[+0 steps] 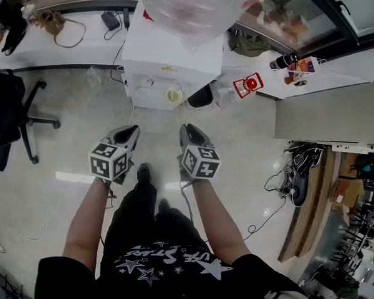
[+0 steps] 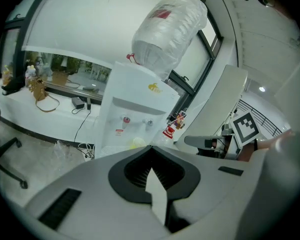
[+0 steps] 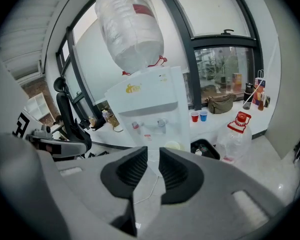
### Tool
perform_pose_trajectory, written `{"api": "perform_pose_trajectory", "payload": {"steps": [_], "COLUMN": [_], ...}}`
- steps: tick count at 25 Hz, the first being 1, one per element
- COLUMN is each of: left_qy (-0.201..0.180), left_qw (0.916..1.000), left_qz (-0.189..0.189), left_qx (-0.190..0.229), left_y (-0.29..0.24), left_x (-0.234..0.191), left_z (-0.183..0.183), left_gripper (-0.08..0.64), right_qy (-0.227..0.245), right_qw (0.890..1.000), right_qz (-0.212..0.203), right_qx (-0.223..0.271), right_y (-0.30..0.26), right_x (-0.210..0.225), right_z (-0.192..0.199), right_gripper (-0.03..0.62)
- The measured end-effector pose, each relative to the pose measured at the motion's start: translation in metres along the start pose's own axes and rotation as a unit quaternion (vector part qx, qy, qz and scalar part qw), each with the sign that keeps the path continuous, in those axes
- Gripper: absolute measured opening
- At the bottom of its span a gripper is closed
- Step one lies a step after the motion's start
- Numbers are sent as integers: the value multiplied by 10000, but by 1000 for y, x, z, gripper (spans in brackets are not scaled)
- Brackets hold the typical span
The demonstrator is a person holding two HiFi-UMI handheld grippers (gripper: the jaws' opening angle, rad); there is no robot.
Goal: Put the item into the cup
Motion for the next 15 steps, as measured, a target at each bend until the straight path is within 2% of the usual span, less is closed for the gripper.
{"api": "perform_pose_trajectory", "payload": {"steps": [5,7,15], "left_qy": [-120,-173,-368], "left_qw": [9999,9997,9986], "left_qz": [25,33,10], "left_qx": [100,160,388], "left_y": [11,16,53], "left_x": [38,55,131], "left_z": [-2,-2,11], "left_gripper": [5,5,5], "right_qy": [65,88,122], "right_qw": [9998,9996,9979], "right_qz": [-186,-206,-490], "right_qx": [81,153,394], "right_y": [38,54,122], "right_x": [2,2,3], "right_z": [0,-1,5], "right_gripper": [67,12,0]}}
Point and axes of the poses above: the fingertips, and each gripper's own axes: y backward along the fingers, x to its right, z out of its underside, the point moved 9 cm from there along y, backward along the fingers, and after that the axes turned 2 degrees about x, right-handed, at the moved point
